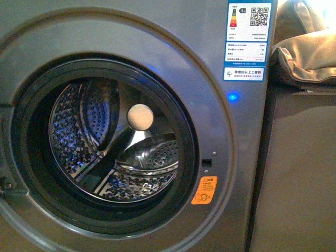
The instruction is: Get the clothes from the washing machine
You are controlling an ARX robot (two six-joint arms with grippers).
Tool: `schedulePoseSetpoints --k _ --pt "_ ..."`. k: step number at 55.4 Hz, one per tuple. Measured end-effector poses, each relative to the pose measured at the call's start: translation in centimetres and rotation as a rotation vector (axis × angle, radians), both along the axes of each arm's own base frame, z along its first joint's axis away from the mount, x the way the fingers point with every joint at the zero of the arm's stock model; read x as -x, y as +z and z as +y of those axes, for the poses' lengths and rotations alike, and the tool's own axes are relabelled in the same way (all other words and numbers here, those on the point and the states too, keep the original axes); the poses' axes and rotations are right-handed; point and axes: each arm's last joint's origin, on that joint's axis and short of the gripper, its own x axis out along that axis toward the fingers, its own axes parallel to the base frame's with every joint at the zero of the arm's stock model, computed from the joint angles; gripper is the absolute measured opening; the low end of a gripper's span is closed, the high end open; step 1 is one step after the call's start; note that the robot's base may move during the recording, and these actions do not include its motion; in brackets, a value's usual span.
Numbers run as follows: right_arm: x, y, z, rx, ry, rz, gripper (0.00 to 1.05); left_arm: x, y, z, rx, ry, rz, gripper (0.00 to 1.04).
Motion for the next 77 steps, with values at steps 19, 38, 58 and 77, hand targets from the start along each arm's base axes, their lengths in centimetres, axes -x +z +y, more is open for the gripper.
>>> schedulePoseSetpoints --k 19,38,58,77 --pt "0.0 0.0 0.0 0.000 0.000 0.000 0.02 0.7 -0.9 0.0 0.000 0.000 0.000 0.04" --pt "0.0 0.0 0.0 0.002 0.000 0.001 0.07 2.1 -1.6 0.0 0.000 0.000 -0.011 0.04" --pt "0.0 0.0 0.0 0.002 0.000 0.001 0.77 2.1 -1.6 0.0 0.000 0.000 -0.013 0.60" --pt "0.0 0.0 0.0 0.002 0.000 0.001 0.97 2.1 -1.6 0.0 -0.002 0.000 -0.013 0.98"
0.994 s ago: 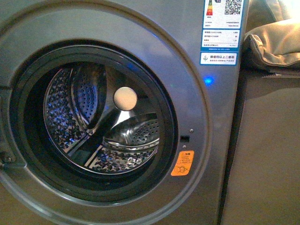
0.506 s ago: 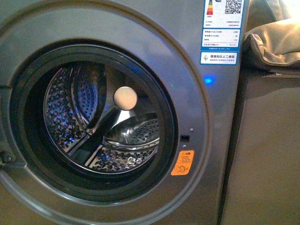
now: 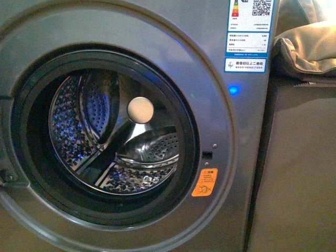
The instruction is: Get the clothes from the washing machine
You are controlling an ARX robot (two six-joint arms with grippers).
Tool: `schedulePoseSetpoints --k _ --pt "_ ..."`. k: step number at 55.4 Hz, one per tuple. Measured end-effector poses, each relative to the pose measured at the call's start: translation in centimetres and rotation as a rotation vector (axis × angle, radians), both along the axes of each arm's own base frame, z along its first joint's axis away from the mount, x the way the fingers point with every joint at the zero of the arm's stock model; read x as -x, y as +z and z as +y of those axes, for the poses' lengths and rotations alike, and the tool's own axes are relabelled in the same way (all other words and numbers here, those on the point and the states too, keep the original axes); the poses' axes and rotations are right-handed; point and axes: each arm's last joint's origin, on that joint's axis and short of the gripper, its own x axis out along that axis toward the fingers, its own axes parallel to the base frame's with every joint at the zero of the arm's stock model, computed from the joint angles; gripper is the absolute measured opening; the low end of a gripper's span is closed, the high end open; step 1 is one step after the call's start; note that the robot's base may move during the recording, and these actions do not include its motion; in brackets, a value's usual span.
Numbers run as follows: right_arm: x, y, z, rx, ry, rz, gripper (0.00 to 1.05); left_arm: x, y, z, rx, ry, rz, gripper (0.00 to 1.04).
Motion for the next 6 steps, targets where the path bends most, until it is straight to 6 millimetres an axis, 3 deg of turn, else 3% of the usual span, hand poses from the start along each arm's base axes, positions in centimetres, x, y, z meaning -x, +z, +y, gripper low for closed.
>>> schedulePoseSetpoints --k 6 --pt "0.00 0.00 0.00 0.000 0.000 0.000 0.97 0.00 0.00 0.00 0.000 0.000 0.000 0.98"
